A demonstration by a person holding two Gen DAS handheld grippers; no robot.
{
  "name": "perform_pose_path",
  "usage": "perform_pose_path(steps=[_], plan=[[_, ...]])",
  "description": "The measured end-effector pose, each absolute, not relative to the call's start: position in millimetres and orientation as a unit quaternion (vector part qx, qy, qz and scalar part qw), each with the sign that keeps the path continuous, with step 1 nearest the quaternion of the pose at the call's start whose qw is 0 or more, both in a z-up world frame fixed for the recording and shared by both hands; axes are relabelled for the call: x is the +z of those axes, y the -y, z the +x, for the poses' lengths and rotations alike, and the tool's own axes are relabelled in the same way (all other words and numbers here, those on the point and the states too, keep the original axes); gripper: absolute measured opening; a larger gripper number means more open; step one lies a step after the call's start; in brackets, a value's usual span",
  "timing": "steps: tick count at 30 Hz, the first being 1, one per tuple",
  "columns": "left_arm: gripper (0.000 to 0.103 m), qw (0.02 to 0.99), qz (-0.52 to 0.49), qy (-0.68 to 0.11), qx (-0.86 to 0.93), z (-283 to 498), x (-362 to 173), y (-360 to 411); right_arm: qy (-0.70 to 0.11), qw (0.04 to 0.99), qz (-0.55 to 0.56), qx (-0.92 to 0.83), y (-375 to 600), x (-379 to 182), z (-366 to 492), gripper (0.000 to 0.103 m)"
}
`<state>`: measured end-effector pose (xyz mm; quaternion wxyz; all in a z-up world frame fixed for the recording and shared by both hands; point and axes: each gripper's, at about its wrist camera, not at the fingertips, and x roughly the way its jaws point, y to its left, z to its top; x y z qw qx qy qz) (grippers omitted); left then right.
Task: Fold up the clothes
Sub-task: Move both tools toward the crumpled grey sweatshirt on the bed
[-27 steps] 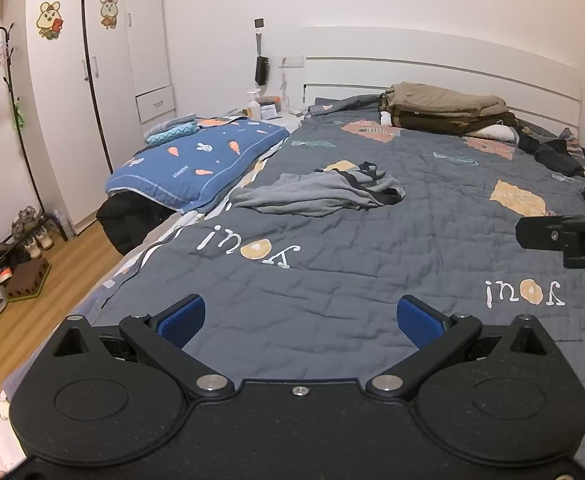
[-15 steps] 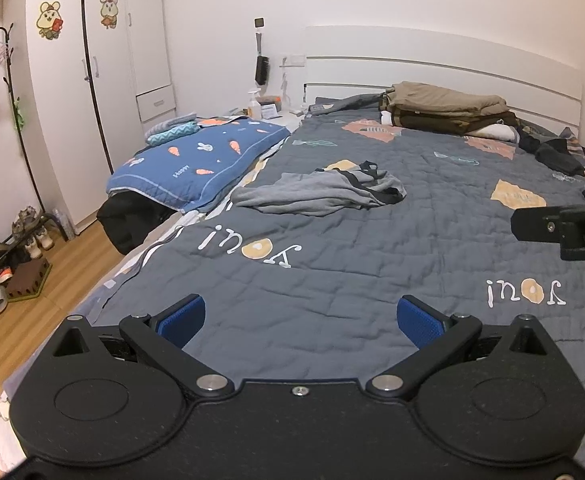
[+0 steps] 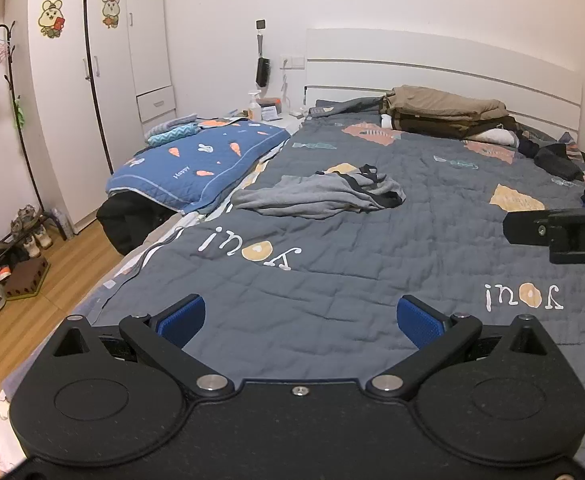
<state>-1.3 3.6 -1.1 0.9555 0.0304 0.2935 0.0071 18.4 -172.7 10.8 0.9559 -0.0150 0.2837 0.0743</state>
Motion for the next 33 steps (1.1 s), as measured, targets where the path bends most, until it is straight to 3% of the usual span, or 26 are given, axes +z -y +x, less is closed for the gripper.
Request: perform_pose_path(steps=[33], plan=[[0.103,0.949,0.026,-0.313,0.002,9,-9,-9,-0.283,0.955,-0.009,0.085,164,9,36,0.103]])
